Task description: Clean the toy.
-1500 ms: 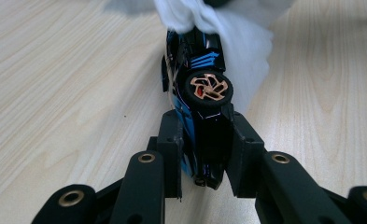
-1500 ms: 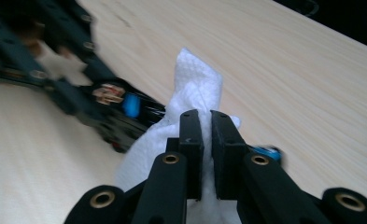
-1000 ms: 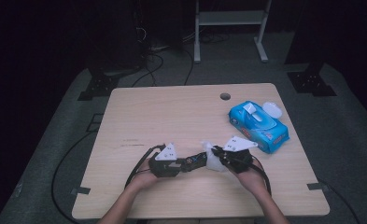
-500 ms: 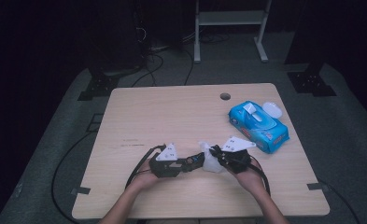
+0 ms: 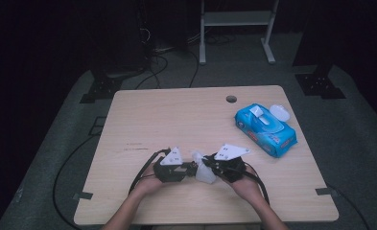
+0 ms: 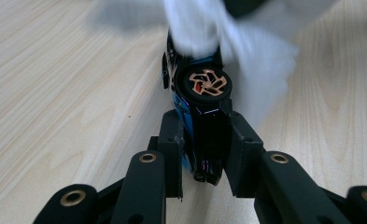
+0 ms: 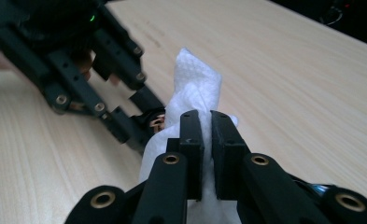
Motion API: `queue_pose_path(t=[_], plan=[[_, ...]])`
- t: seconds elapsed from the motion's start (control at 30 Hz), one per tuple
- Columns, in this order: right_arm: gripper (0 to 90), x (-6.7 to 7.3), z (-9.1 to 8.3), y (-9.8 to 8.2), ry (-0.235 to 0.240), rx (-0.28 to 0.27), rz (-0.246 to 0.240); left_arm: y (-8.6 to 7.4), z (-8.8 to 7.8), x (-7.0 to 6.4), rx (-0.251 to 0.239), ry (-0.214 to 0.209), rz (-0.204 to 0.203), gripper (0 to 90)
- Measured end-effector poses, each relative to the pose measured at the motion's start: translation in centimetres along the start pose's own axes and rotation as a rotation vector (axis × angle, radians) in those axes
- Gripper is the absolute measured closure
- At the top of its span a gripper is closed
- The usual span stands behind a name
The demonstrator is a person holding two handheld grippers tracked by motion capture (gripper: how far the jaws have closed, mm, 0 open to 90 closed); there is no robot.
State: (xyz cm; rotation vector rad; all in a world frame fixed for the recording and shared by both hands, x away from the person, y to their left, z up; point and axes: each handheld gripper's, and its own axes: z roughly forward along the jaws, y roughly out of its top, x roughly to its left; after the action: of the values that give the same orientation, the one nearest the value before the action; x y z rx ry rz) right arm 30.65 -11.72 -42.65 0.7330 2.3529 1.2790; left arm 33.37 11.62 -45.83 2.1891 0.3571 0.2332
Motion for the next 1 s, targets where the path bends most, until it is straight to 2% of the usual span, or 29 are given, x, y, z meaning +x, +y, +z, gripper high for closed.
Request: queue_pose_path(t=[0.03, 0.1, 0.17, 0.33, 0.43, 0.53, 0.6, 0.7, 0.77, 0.87, 0.93, 1.0], plan=[[83.5, -0.1, 0.3, -0.3, -0.014, 0.016, -0.013, 0.0, 0.0, 0.0, 0.003, 0.004, 0.003, 71.1], [83.4, -0.7, 0.2, -0.7, -0.006, -0.002, 0.025, -0.1, -0.1, 0.1, 0.008, 0.006, 0.005, 71.2], [83.4, -1.4, -0.5, -0.9, -0.061, 0.015, 0.004, -0.1, -0.1, 0.1, 0.007, 0.007, 0.002, 71.2], [83.5, -3.2, -1.4, -1.7, -0.110, 0.021, 0.084, -0.1, -0.1, 0.1, 0.005, 0.014, -0.001, 71.2], [83.5, -2.0, -0.7, -1.0, -0.076, 0.010, 0.062, -0.1, -0.1, 0.1, 0.007, 0.012, 0.008, 71.2], [83.4, -0.4, 0.4, -0.4, -0.034, 0.007, -0.007, -0.1, -0.1, 0.2, 0.005, 0.006, 0.000, 71.1], [83.4, -0.7, 0.4, -0.4, -0.033, 0.005, 0.006, -0.1, -0.1, 0.2, 0.006, 0.007, -0.001, 71.2], [83.4, -2.5, -0.3, -1.3, -0.058, -0.012, 0.086, 0.0, -0.1, 0.0, 0.010, 0.015, 0.013, 71.2], [83.5, -2.7, -0.7, -1.4, -0.094, -0.002, 0.090, 0.1, 0.0, 0.0, 0.023, 0.015, 0.030, 71.0], [83.4, -1.2, 0.0, -0.8, -0.064, -0.002, 0.055, 0.0, 0.0, 0.2, 0.018, 0.011, 0.020, 71.1], [83.3, 0.0, 0.7, -0.3, -0.011, -0.019, 0.026, 0.0, 0.0, 0.2, 0.013, 0.009, 0.012, 71.1], [83.3, 0.8, 1.2, 0.0, -0.002, -0.017, -0.010, 0.0, -0.1, 0.2, 0.016, 0.011, 0.012, 71.2]])
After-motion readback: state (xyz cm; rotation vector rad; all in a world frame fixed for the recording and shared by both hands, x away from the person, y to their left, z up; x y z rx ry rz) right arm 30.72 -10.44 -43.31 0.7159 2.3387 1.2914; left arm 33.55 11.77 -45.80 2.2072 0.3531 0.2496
